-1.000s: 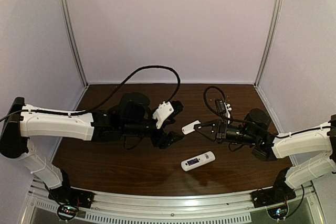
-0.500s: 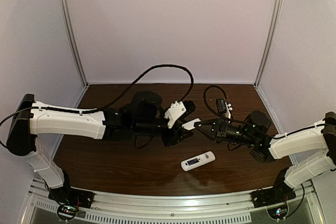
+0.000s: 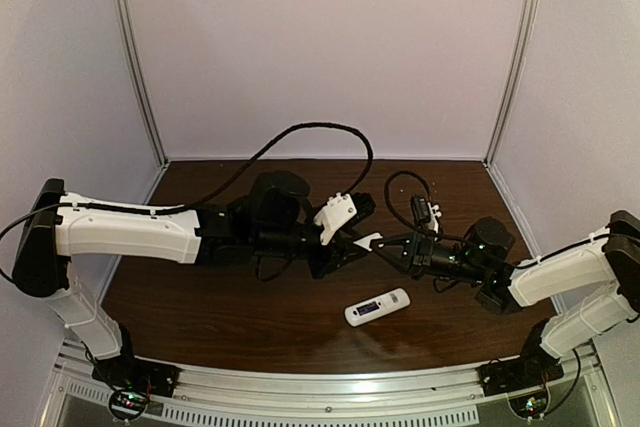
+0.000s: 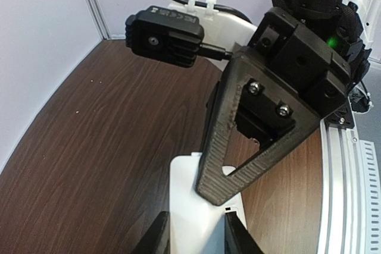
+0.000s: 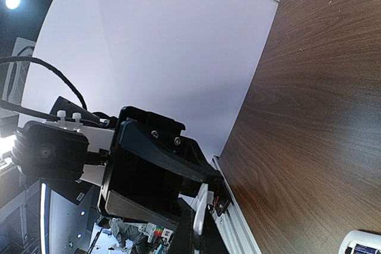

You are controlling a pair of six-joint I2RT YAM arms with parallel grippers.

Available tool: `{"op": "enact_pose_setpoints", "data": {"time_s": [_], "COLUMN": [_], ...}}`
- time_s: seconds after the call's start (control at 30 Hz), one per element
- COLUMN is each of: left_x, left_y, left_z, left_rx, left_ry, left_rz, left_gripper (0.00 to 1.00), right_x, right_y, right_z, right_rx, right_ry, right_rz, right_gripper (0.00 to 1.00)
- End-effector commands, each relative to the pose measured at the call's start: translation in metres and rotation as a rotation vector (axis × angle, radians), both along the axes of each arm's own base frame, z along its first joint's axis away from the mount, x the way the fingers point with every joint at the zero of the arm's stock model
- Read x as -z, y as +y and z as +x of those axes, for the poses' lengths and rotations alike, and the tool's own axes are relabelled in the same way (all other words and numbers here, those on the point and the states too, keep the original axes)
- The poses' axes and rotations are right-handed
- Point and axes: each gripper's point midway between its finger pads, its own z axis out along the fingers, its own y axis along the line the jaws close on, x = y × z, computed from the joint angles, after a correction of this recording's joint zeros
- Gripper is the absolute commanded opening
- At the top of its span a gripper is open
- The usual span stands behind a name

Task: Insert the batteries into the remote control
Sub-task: Pass from the right arm to the left

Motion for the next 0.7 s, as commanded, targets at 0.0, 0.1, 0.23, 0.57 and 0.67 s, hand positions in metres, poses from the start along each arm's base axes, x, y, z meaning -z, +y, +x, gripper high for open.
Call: {"op": "enact_pose_setpoints", "data": {"time_s": [0.0,0.1,0.23,0.57,0.67], "left_x": [-0.013,-0.010,0.001,0.030,0.050], "left_y": [-0.006,-0.005,-0.001,0.022,0.032], "left_z": [-0.004,-0.005,-0.007,-0.017,-0.024], "left_rx": [0.045,0.048,0.045,0.019,0.006], "left_ry": [-0.033,-0.026,-0.006,0.079,0.143], "left_rz": [-0.012,0.002,0.035,0.118,0.167], "left_gripper": [0.26,0.21,0.22,0.19,0.19], "right_x": [-0.004,-0.003,-0.003,0.036,0.056], "right_y": [-0.001,-0.004,-0.004,-0.038,-0.056], "right_z": [-0.004,-0.001,-0.002,0.025,0.034], "right_rx": [-0.015,-0.006,-0.017,0.141,0.226], "right_ry": [-0.002,0.009,0.013,0.042,0.027], "right_rz": [0.032,0.037,0.046,-0.161,-0.362], "right_gripper": [0.00,0.00,0.00,0.68,0.69]}}
